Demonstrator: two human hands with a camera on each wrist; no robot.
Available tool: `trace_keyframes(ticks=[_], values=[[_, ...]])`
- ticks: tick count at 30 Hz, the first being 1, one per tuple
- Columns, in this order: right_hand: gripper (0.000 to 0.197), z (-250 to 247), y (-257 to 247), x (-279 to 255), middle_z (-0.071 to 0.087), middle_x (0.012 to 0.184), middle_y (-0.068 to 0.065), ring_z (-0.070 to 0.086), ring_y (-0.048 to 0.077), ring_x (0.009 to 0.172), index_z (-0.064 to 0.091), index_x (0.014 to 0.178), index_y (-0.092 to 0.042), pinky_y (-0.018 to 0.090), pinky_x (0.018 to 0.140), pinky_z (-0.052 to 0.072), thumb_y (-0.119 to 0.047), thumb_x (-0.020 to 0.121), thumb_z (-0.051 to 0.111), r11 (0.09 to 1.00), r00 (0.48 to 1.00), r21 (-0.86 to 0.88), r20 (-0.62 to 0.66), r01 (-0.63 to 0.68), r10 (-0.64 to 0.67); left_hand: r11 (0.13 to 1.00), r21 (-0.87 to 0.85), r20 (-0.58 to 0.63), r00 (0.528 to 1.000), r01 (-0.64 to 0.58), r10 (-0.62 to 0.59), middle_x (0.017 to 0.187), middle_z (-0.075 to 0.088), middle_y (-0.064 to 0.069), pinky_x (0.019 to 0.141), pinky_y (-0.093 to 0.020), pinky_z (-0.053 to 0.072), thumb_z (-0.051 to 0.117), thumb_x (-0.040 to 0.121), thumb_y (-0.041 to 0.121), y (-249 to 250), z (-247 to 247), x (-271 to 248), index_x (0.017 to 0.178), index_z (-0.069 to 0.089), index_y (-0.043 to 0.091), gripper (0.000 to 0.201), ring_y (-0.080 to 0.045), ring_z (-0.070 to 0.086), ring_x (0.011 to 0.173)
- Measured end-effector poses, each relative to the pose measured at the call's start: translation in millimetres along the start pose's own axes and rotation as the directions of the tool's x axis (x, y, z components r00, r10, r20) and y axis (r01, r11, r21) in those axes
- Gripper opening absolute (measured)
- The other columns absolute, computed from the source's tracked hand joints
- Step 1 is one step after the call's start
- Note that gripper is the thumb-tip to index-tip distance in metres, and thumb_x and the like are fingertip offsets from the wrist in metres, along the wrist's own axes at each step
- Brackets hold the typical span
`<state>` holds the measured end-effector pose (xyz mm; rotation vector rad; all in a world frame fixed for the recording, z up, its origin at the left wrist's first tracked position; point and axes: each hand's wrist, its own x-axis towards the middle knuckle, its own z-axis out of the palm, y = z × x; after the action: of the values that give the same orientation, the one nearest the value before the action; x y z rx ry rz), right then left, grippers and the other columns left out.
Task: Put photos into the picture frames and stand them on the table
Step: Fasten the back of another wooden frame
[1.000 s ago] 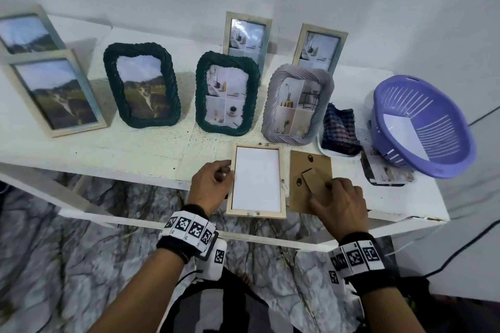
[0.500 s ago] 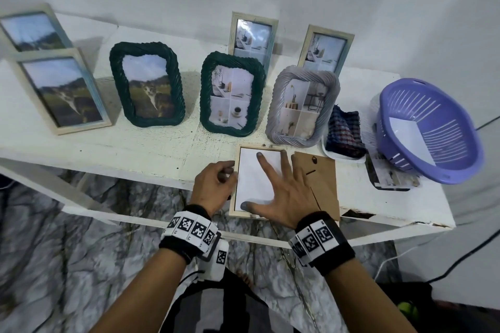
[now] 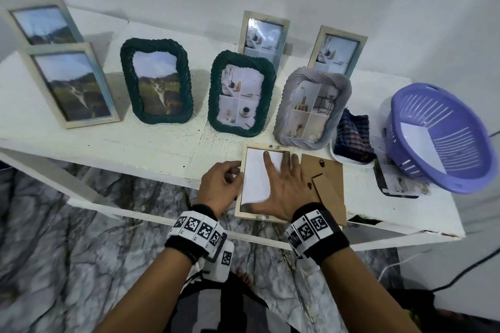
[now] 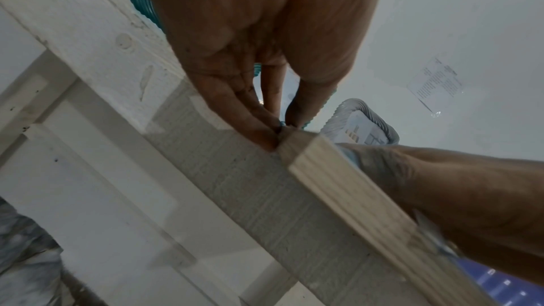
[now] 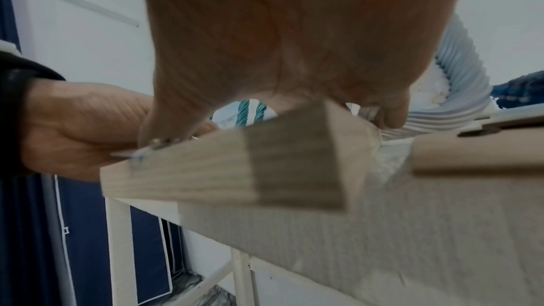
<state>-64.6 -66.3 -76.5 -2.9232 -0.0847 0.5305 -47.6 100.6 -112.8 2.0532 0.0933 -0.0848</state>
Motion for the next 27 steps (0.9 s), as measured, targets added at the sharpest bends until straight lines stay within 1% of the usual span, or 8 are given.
trace_keyframes(ticks=[5,9,13,19,21,24,25,27], values=[[0.135,-4,-2,-2,-0.008,0.157,0.028,-0.010,0.043,0.145,-0.010,0.153,-0.020,0.052,0.117,0.003,-0.085,0.058,0.061,0.999,1.000,0.039,0.003,-0.009,0.009,1.000,-0.007,0.004,1.000,0.011,-0.011,0.098,0.065,0.007,0.082,-0.037,0.058,0.067,0.089,0.020,-1,1,0,0.118,0.067,0.017,0.028,0.001,0.059,0.083],[0.132,-5,-2,-3,-0.004,0.158,0.026,-0.006,0.042,0.146,-0.005,0.153,-0.020,0.052,0.117,0.007,-0.085,0.059,0.060,0.999,1.000,0.052,-0.014,-0.012,0.013,1.000,0.013,0.024,1.000,0.015,-0.015,0.102,0.066,0.005,0.085,-0.030,0.055,0.066,0.090,0.023,1,-1,1,0.119,0.067,0.018,0.030,0.000,0.059,0.084],[0.121,-3,-1,-8,0.008,0.159,0.018,-0.002,0.038,0.147,-0.001,0.153,-0.024,0.050,0.117,0.012,-0.079,0.066,0.061,0.996,0.999,0.093,-0.047,-0.001,0.006,0.999,0.022,0.051,0.998,0.023,-0.024,0.104,0.067,0.004,0.087,-0.033,0.055,0.065,0.090,0.024,2,-2,2,0.121,0.066,0.018,0.031,-0.009,0.063,0.090],[0.103,-10,5,-13,0.036,0.148,0.005,0.035,0.029,0.130,0.015,0.151,-0.029,0.043,0.102,0.040,-0.069,0.070,0.066,0.980,0.966,0.194,-0.258,0.037,0.015,0.999,0.028,0.054,0.998,0.026,-0.027,0.102,0.067,0.001,0.082,-0.041,0.058,0.066,0.090,0.021,7,-3,1,0.124,0.064,0.018,0.034,-0.013,0.064,0.089],[0.101,-18,9,-19,0.036,0.149,0.005,0.035,0.027,0.131,0.017,0.151,-0.029,0.040,0.100,0.039,-0.067,0.072,0.066,0.969,0.950,0.240,-0.313,0.066,0.013,0.998,0.058,0.048,0.999,-0.002,-0.001,0.106,0.065,-0.002,0.084,-0.039,0.057,0.064,0.092,0.022,10,-5,-1,0.125,0.063,0.017,0.033,-0.014,0.063,0.089],[0.101,-30,15,-30,0.027,0.155,0.001,0.029,0.023,0.138,0.014,0.152,-0.030,0.037,0.105,0.035,-0.069,0.073,0.064,0.968,0.953,0.244,-0.303,0.057,0.020,0.979,0.155,-0.046,0.989,-0.134,0.143,0.110,0.063,0.000,0.081,-0.028,0.053,0.057,0.096,0.034,26,-12,-9,0.122,0.064,0.020,0.030,-0.009,0.060,0.093],[0.103,-34,15,-33,0.024,0.156,0.001,0.028,0.023,0.139,0.013,0.152,-0.030,0.037,0.105,0.035,-0.071,0.072,0.063,0.971,0.952,0.234,-0.305,0.057,0.018,0.981,0.096,-0.049,0.983,-0.170,0.175,0.110,0.064,0.004,0.078,-0.023,0.052,0.055,0.096,0.039,35,-16,-14,0.121,0.064,0.023,0.031,-0.005,0.060,0.094],[0.107,-39,14,-39,0.018,0.158,0.002,0.025,0.023,0.140,0.010,0.152,-0.030,0.036,0.106,0.033,-0.073,0.070,0.063,0.971,0.952,0.228,-0.306,0.072,0.001,0.978,-0.145,0.085,0.983,-0.147,0.160,0.108,0.067,0.009,0.079,-0.019,0.053,0.057,0.091,0.046,55,-21,-21,0.121,0.063,0.029,0.034,0.000,0.062,0.096]])
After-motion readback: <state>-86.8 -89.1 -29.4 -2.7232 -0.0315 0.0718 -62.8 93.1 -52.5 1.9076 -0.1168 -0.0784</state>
